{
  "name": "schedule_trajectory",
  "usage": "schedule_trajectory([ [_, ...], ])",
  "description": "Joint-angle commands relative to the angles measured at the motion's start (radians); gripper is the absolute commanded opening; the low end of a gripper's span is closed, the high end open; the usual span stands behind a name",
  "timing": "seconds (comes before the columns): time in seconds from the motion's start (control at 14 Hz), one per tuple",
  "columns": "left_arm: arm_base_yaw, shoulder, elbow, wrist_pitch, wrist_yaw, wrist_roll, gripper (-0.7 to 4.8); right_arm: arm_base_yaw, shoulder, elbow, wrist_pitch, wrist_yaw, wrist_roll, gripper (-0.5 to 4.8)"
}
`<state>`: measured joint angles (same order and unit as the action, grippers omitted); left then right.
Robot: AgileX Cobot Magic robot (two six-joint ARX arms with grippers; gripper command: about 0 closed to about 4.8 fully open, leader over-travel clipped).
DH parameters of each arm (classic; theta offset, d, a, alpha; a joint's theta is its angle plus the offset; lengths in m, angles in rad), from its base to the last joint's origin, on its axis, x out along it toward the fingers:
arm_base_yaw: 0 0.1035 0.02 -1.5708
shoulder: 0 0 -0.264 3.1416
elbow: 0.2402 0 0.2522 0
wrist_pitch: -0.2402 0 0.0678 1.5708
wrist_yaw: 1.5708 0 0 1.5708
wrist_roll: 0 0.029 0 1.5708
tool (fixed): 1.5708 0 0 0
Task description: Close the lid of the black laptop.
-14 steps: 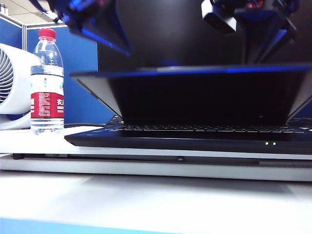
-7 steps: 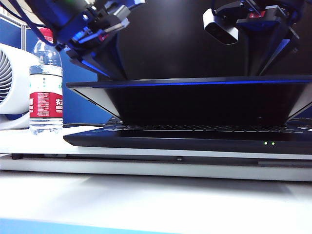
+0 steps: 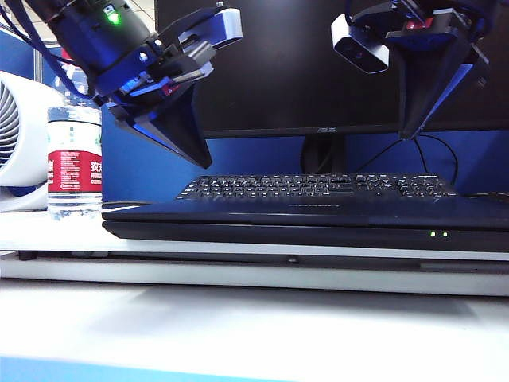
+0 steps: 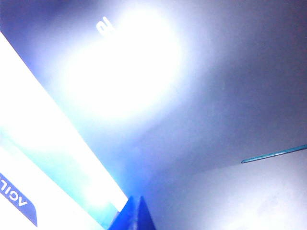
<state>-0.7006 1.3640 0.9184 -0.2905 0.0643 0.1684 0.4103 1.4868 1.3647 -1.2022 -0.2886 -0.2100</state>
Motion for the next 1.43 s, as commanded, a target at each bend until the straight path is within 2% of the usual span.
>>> schedule_trajectory([
  [0.07,0.000,-0.001,0.002,0.006,0.004,0.007,-0.05,0.002,-0.003,0.004,0.003,-0.006,0.002,-0.02],
  [0.29,0.000,-0.014,0.002,0.025,0.018,0.000,-0.05,0.002,-0.014,0.005,0.034,-0.043,0.002,-0.02],
  [0.5,0.000,-0.097,0.002,0.139,0.019,-0.066,-0.05,0.002,-0.095,0.006,0.150,-0.080,0.028,-0.01],
  [0.78,0.000,-0.332,0.002,0.299,-0.073,-0.142,-0.05,0.002,-0.288,0.006,0.339,-0.081,0.030,-0.01],
  [0.93,0.000,-0.444,0.002,0.325,-0.080,-0.143,-0.05,0.002,-0.389,0.006,0.422,-0.080,0.030,-0.01],
  [1.07,0.000,-0.562,-0.005,0.291,-0.055,-0.150,-0.05,0.002,-0.510,0.005,0.459,-0.080,0.031,-0.01],
  [1.14,0.000,-0.606,-0.016,0.284,-0.007,-0.151,-0.05,0.002,-0.556,0.005,0.458,-0.080,0.035,-0.02],
  [1.28,0.000,-0.702,-0.030,0.250,0.005,-0.171,-0.05,0.002,-0.640,0.004,0.442,-0.069,0.058,-0.01],
  [1.43,0.000,-0.804,-0.030,0.154,0.000,-0.164,-0.05,0.001,-0.761,-0.039,0.469,-0.068,0.110,-0.02],
])
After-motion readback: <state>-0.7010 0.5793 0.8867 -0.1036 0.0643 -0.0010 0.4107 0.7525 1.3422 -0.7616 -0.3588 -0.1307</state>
